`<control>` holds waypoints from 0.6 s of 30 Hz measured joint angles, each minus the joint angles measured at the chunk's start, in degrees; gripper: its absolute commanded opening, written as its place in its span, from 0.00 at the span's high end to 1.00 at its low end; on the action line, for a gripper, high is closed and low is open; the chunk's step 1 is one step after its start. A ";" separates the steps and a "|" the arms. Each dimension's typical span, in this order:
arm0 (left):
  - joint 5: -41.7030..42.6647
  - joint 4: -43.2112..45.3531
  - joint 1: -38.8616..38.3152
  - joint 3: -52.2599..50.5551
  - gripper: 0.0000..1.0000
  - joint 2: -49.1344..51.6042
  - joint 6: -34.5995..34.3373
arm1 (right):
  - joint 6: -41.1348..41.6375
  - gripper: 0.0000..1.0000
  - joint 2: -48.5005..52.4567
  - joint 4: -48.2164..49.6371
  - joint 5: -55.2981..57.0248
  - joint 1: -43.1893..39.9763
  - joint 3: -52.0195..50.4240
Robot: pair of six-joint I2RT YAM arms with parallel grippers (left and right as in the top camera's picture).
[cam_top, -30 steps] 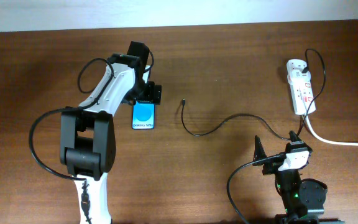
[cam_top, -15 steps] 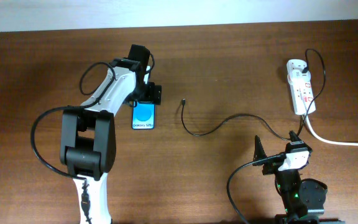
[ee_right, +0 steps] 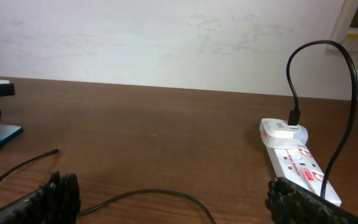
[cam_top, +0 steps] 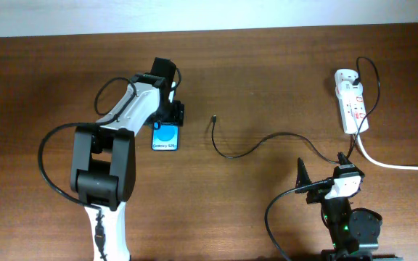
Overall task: Plug charger to phone and switch on socket
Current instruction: 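Move the left gripper over the blue phone and grasp its top edge, then lift the phone with the left gripper and tilt it upright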
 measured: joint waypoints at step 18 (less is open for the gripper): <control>0.98 -14.47 -0.04 14.38 1.00 0.63 -2.29 | -0.02 0.01 0.02 0.00 0.00 0.00 0.00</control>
